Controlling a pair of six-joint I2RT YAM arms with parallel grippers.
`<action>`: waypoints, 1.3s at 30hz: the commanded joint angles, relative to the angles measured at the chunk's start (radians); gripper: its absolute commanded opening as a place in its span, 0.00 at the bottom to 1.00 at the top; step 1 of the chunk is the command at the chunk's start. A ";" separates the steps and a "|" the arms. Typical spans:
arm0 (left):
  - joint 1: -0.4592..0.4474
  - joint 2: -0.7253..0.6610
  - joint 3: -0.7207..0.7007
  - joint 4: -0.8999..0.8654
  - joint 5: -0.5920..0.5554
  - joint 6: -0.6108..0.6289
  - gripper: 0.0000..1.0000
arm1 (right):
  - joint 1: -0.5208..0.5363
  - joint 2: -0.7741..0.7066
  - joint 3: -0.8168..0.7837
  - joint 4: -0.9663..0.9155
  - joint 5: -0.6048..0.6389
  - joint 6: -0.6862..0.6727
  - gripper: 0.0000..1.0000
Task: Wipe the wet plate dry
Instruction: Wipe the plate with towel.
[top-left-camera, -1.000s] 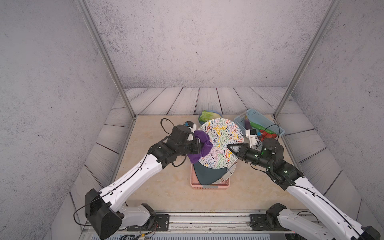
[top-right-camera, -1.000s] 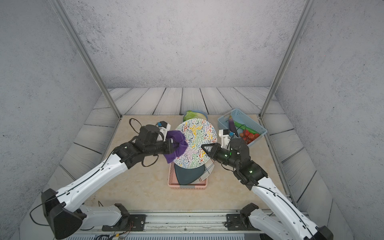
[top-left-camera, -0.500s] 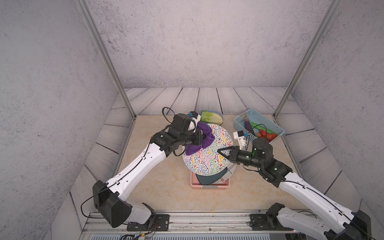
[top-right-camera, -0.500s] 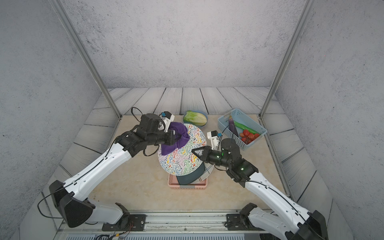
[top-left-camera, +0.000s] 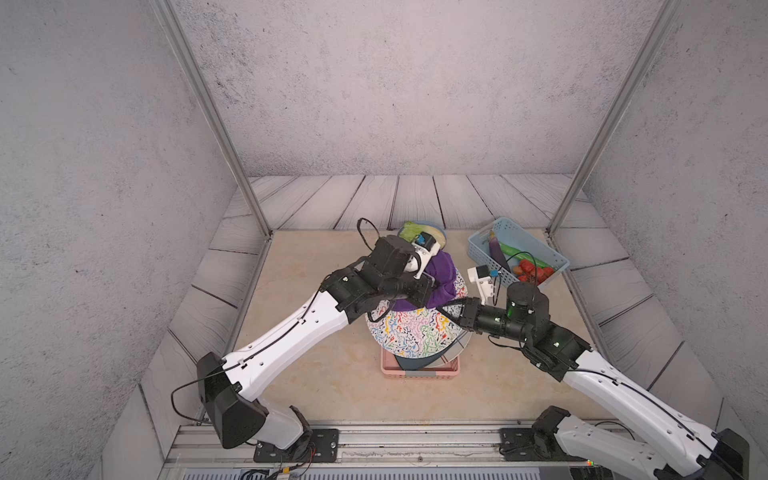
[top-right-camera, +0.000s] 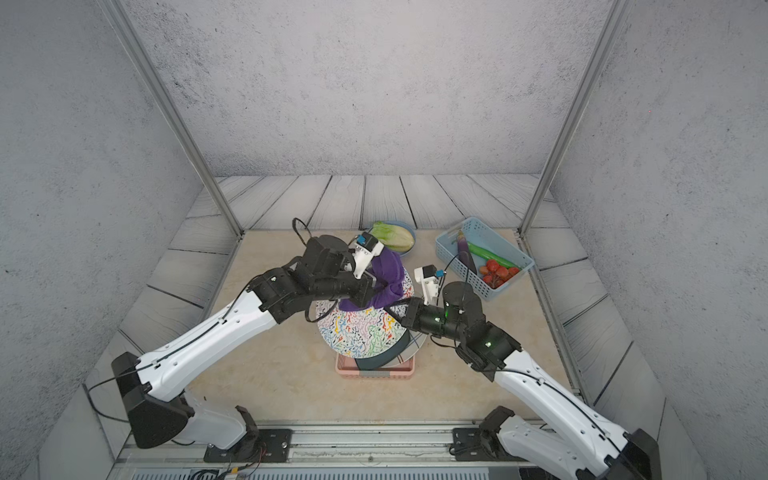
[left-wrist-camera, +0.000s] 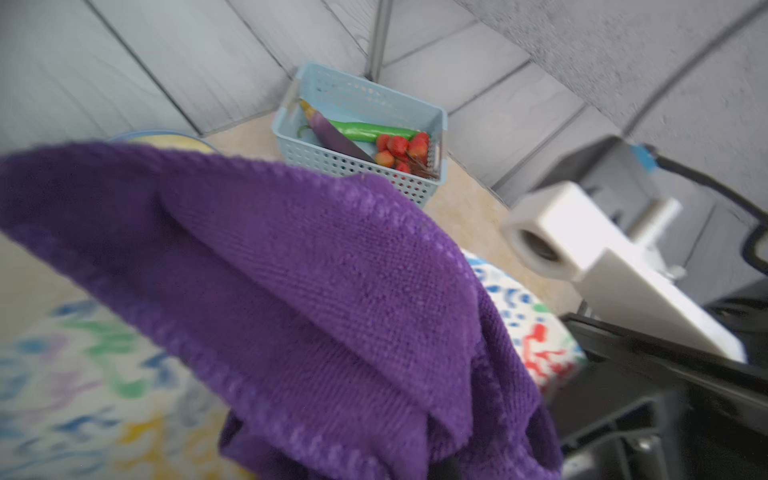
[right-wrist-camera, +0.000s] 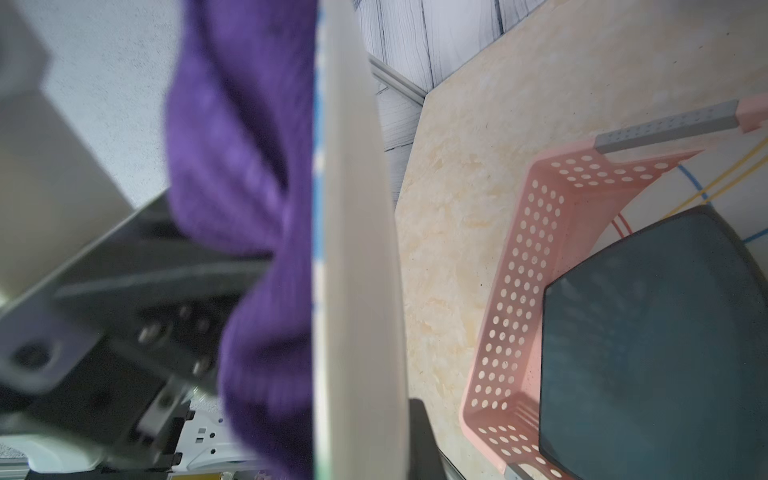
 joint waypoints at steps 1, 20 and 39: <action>-0.024 0.081 -0.034 -0.175 -0.101 0.012 0.00 | 0.025 -0.011 0.114 0.342 -0.143 -0.062 0.00; 0.266 -0.224 -0.362 0.062 0.210 -0.328 0.00 | -0.053 -0.090 0.146 0.408 0.134 0.017 0.00; 0.550 -0.221 -0.403 1.487 0.490 -1.741 0.00 | -0.217 0.016 0.025 0.898 -0.107 0.423 0.00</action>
